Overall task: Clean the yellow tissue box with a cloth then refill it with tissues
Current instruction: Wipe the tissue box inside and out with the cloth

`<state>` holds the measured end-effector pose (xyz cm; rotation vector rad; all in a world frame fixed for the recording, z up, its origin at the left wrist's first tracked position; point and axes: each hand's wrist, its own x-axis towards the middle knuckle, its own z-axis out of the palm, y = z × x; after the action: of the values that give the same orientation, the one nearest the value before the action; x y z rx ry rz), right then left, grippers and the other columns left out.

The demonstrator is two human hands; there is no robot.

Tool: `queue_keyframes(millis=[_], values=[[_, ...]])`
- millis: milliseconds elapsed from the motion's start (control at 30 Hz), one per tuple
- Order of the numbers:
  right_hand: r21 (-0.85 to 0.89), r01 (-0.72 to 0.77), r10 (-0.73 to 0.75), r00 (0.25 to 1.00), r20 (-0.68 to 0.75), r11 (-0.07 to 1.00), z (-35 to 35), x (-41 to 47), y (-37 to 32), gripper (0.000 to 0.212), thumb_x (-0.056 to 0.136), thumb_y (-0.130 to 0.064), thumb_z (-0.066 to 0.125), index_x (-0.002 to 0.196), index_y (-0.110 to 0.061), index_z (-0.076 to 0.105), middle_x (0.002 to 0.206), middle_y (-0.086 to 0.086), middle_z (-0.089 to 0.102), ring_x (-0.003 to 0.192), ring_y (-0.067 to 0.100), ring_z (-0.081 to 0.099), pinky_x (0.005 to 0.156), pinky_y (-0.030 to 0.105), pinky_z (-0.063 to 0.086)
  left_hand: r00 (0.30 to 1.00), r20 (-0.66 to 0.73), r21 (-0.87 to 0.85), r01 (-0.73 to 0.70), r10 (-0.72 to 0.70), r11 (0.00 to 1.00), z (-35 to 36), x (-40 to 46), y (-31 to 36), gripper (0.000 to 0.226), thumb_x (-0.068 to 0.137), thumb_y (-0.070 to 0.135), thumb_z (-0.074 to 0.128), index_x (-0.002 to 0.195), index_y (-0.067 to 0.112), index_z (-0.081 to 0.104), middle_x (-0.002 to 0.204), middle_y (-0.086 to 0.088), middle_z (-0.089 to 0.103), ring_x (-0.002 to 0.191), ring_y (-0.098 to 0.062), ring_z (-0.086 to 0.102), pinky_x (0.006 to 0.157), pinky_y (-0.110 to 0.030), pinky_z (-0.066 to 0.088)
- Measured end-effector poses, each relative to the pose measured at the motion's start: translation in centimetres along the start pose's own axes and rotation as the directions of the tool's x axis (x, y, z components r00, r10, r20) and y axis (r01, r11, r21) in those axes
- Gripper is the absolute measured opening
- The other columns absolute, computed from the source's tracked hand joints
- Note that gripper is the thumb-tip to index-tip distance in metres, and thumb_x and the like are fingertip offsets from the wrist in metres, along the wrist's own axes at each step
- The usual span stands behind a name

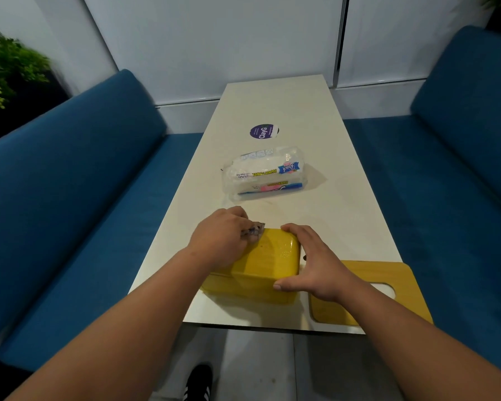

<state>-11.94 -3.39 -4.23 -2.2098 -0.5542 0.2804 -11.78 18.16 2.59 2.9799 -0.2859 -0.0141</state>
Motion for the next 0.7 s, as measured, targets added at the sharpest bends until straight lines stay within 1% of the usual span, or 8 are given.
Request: queue_keyframes(millis=[67, 133, 233, 367, 467, 533, 667, 700], values=[[0.001, 0.000, 0.000, 1.000, 0.003, 1.000, 0.0, 0.0, 0.0, 0.110, 0.054, -0.060, 0.084, 0.142, -0.042, 0.021, 0.140, -0.017, 0.027, 0.124, 0.011, 0.035, 0.100, 0.037, 0.045, 1.000, 0.008, -0.001, -0.001, 0.001, 1.000, -0.1, -0.2, -0.1, 0.031, 0.094, 0.040, 0.051, 0.119, 0.027, 0.066, 0.117, 0.011, 0.056, 0.101, -0.016, 0.050, 0.080, -0.035, 0.049], [0.009, -0.001, 0.001, 1.000, 0.004, 1.000, 0.0, 0.0, -0.1, 0.110, 0.055, -0.059, 0.084, 0.142, -0.042, 0.021, 0.140, -0.017, 0.027, 0.124, 0.011, 0.035, 0.100, 0.038, 0.045, 0.999, 0.010, 0.006, 0.040, -0.040, 0.999, -0.3, -0.8, -1.2, 0.031, 0.094, 0.041, 0.051, 0.117, 0.027, 0.067, 0.115, 0.011, 0.056, 0.098, -0.016, 0.052, 0.079, -0.035, 0.049], [0.012, 0.000, 0.000, 1.000, 0.000, 1.000, 0.0, -0.1, -0.1, 0.109, 0.055, -0.058, 0.085, 0.142, -0.042, 0.021, 0.140, -0.016, 0.027, 0.124, 0.011, 0.035, 0.100, 0.037, 0.045, 0.997, -0.025, -0.004, 0.079, -0.079, 0.997, 0.0, -1.5, -1.4, 0.032, 0.095, 0.041, 0.049, 0.116, 0.025, 0.068, 0.111, 0.010, 0.057, 0.094, -0.017, 0.053, 0.079, -0.037, 0.050], [0.010, 0.003, -0.003, 1.000, -0.008, 1.000, 0.0, 0.0, -0.1, 0.110, 0.054, -0.057, 0.085, 0.142, -0.042, 0.022, 0.139, -0.016, 0.028, 0.124, 0.011, 0.036, 0.099, 0.037, 0.045, 0.999, -0.035, -0.041, -0.019, 0.017, 0.999, 0.8, -1.7, 0.4, 0.026, 0.094, 0.038, 0.052, 0.107, 0.025, 0.071, 0.109, 0.010, 0.058, 0.092, -0.017, 0.054, 0.073, -0.031, 0.046], [0.023, 0.002, -0.002, 1.000, -0.001, 1.000, 0.0, 0.0, 0.0, 0.110, 0.054, -0.059, 0.085, 0.142, -0.042, 0.022, 0.139, -0.017, 0.027, 0.124, 0.011, 0.035, 0.100, 0.038, 0.045, 0.996, -0.047, -0.063, 0.075, -0.078, 0.995, 0.5, -1.9, -1.0, 0.028, 0.094, 0.040, 0.052, 0.103, 0.022, 0.071, 0.106, 0.010, 0.057, 0.090, -0.018, 0.055, 0.074, -0.034, 0.049], [0.024, 0.004, -0.004, 1.000, -0.005, 1.000, 0.0, 0.0, 0.0, 0.110, 0.053, -0.059, 0.085, 0.142, -0.042, 0.022, 0.138, -0.017, 0.028, 0.123, 0.011, 0.036, 0.099, 0.038, 0.046, 0.991, -0.076, -0.069, 0.101, -0.106, 0.993, 0.5, -2.0, -1.0, 0.030, 0.094, 0.041, 0.051, 0.104, 0.020, 0.071, 0.106, 0.009, 0.058, 0.088, -0.018, 0.055, 0.075, -0.034, 0.049], [0.019, 0.000, 0.000, 1.000, -0.019, 1.000, 0.1, 0.0, -0.1, 0.111, 0.051, -0.056, 0.085, 0.142, -0.041, 0.023, 0.136, -0.018, 0.029, 0.121, 0.011, 0.037, 0.096, 0.036, 0.047, 0.997, -0.077, -0.103, -0.022, 0.014, 0.994, 1.1, -1.7, 2.3, 0.029, 0.093, 0.039, 0.053, 0.104, 0.020, 0.072, 0.108, 0.007, 0.060, 0.092, -0.020, 0.056, 0.076, -0.036, 0.048], [0.018, 0.000, 0.001, 1.000, -0.019, 1.000, 0.1, 0.0, -0.1, 0.111, 0.052, -0.055, 0.086, 0.142, -0.041, 0.023, 0.136, -0.018, 0.029, 0.121, 0.011, 0.037, 0.096, 0.036, 0.047, 0.998, -0.065, -0.097, -0.026, 0.019, 0.995, 1.1, -1.7, 2.4, 0.029, 0.092, 0.040, 0.054, 0.105, 0.021, 0.071, 0.109, 0.007, 0.059, 0.093, -0.020, 0.056, 0.077, -0.036, 0.048]])
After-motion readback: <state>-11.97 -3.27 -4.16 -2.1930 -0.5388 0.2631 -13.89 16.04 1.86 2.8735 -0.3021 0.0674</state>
